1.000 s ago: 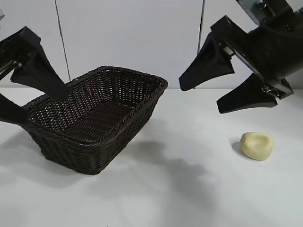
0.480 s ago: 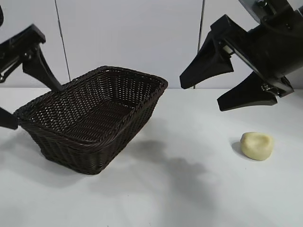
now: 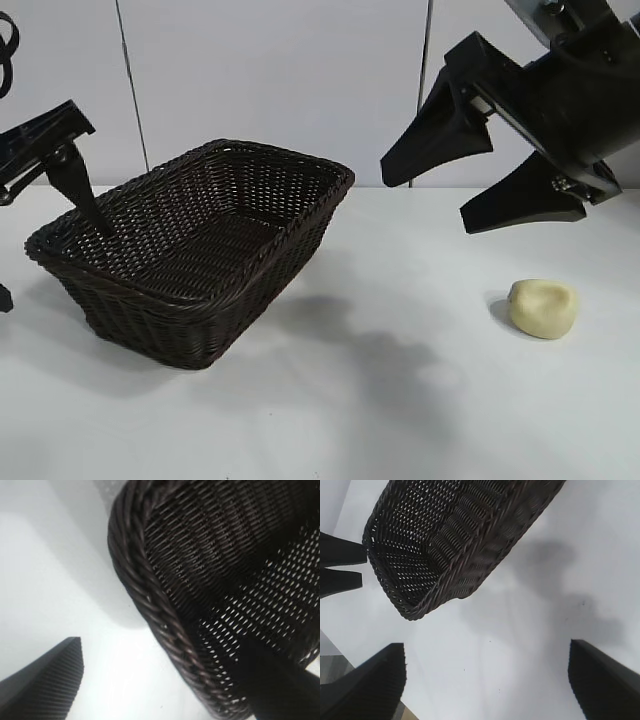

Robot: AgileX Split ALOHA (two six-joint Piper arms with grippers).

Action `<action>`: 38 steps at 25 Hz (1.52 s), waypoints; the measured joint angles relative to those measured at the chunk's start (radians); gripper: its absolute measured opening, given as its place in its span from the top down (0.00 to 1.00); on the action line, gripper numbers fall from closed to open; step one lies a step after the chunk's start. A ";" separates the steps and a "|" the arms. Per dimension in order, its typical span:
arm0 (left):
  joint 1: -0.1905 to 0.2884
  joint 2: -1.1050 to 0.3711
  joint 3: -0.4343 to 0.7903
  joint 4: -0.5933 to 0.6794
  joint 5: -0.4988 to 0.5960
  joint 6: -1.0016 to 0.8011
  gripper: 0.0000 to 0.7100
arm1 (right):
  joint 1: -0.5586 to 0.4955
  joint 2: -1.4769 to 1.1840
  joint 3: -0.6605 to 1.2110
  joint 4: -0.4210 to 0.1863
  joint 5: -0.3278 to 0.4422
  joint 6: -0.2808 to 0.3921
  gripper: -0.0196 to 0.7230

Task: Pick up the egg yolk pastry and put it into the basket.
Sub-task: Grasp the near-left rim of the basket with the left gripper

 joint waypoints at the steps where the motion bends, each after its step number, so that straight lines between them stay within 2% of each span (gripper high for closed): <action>1: -0.018 0.000 0.000 0.001 -0.018 -0.031 0.15 | 0.000 0.000 0.000 0.000 0.000 0.000 0.12; 4: -0.068 0.002 0.000 0.023 -0.079 -0.114 0.15 | 0.000 0.000 0.000 0.000 0.000 0.000 0.12; 6: -0.084 0.010 0.000 0.053 -0.098 -0.172 0.15 | 0.000 0.000 0.000 0.000 0.000 0.000 0.12; 10: -0.084 0.036 0.000 0.116 -0.102 -0.247 0.15 | 0.000 0.000 0.000 0.000 0.000 0.000 0.12; 22: -0.085 0.201 0.000 0.121 -0.169 -0.302 0.16 | 0.000 0.000 0.000 0.000 0.000 0.000 0.12; 24: -0.085 0.205 0.000 0.121 -0.170 -0.303 0.23 | 0.000 0.000 0.000 0.000 0.000 0.000 0.12; 25: -0.085 0.206 0.000 0.121 -0.170 -0.304 0.31 | 0.000 0.000 0.000 0.000 0.000 0.000 0.12; 29: -0.085 0.207 -0.003 0.093 -0.183 -0.307 0.69 | 0.000 0.000 0.000 0.000 0.000 0.000 0.12; 31: -0.085 0.207 -0.003 0.054 -0.195 -0.321 0.82 | 0.000 0.000 0.000 0.000 0.001 0.000 0.12; 32: -0.084 0.207 -0.003 0.042 -0.198 -0.319 0.86 | 0.000 0.000 0.000 0.000 0.001 0.000 0.12; 38: -0.085 0.210 -0.031 0.012 -0.154 -0.307 0.86 | 0.000 0.000 0.000 0.000 0.013 0.000 0.12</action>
